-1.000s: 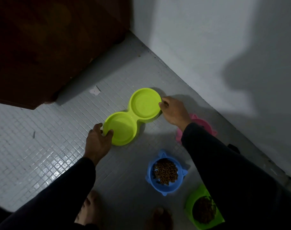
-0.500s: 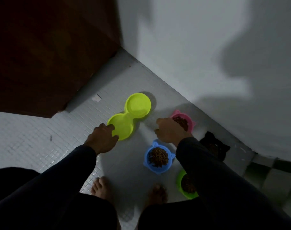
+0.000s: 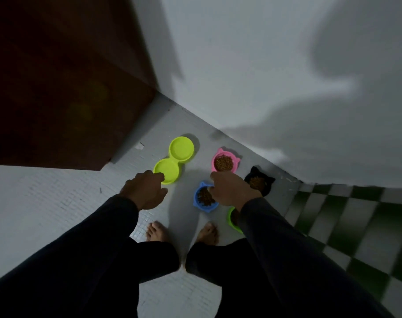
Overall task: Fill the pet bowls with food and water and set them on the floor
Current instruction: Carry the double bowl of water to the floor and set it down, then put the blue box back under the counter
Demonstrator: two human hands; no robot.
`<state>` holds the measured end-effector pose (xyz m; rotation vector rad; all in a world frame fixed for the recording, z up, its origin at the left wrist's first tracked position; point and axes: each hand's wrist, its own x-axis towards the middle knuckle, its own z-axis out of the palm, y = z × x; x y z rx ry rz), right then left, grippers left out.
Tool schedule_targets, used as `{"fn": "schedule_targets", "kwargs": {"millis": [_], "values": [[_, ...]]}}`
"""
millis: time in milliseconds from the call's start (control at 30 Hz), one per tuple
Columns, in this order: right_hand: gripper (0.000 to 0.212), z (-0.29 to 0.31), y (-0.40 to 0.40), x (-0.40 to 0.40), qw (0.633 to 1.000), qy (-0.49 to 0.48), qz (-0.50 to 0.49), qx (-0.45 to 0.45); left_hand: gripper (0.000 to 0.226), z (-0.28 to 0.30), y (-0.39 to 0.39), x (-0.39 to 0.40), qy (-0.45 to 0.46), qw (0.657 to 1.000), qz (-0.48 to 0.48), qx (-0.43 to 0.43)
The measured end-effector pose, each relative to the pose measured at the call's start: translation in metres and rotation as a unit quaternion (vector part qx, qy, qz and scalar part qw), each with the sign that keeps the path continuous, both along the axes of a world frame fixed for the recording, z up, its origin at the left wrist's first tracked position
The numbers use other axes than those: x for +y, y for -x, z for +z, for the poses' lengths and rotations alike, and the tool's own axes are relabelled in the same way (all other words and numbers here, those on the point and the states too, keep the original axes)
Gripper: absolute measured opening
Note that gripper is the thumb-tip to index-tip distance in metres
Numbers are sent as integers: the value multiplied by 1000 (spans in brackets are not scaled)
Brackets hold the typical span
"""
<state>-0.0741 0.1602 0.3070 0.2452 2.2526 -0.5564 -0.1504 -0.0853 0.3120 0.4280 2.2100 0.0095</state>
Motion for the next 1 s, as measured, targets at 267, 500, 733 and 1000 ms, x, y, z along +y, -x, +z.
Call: {"fn": "schedule_targets", "kwargs": {"millis": [267,500,733,1000], "values": [[31,171,-29,8,998,-38,-27,34,46,161,-11,28,-15,996,-78,43],[31,287,-52,21,990,-68,-52,109,49,276,-10,55,-34,990,-113,75],[42,362,-66,43,983,-110,-85,120,51,351,0,95,-58,973,-177,133],[41,435,-94,61,956,-181,-156,169,53,417,9,139,-90,952,-241,165]]}}
